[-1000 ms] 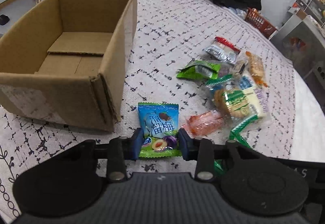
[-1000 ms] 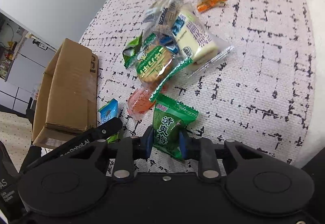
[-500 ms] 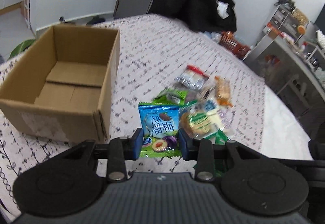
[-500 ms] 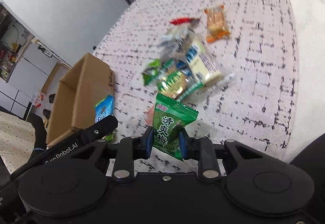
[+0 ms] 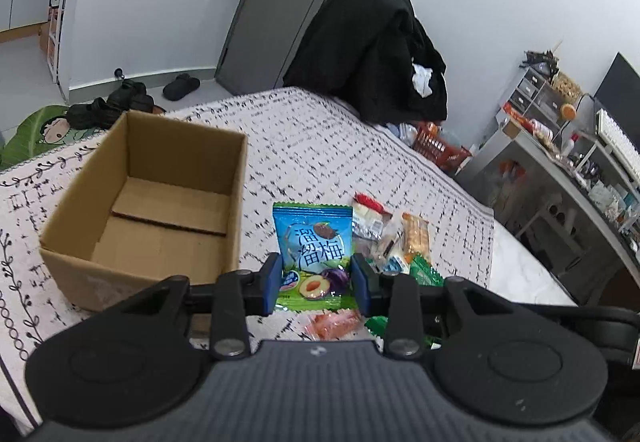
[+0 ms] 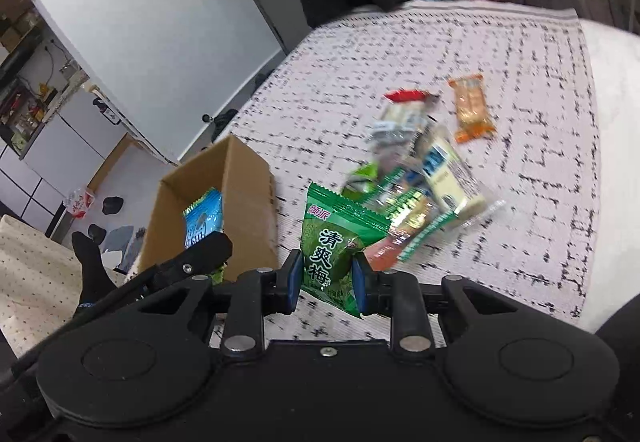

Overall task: Organize snacks
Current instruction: 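Carry both bags over the cardboard box and open both tools to drop them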

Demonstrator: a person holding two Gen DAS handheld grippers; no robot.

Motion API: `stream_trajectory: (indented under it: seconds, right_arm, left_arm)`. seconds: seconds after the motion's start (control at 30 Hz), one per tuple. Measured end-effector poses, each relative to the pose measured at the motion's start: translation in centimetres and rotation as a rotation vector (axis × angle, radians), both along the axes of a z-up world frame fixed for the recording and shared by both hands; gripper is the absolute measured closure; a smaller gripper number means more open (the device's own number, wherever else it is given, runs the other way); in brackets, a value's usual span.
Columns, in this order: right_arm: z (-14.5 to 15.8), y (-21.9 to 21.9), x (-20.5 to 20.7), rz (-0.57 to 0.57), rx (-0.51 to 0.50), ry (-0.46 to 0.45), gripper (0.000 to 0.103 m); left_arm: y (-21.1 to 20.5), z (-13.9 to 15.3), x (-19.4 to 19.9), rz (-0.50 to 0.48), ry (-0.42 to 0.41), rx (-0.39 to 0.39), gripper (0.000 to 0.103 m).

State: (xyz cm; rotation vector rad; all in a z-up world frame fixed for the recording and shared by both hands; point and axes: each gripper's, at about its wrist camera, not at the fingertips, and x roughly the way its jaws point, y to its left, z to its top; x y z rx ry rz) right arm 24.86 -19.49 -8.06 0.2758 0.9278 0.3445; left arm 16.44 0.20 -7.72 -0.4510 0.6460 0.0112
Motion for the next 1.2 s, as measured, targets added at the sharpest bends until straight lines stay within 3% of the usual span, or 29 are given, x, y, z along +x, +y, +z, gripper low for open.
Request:
stream_trajectory:
  seconds: [0.5, 1.2]
  right_arm:
    - [1.0, 6.8, -0.2, 0.056, -0.005, -0.016, 0.077]
    - [0.0, 13.1, 2.4, 0.107, -0.001, -0.006, 0.077]
  left_arm:
    - [7.1, 0.4, -1.2, 0.104, 0.014, -0.045, 0.067]
    - [13.0, -3.0, -0.7, 0.292, 0.086, -0.145, 0.066]
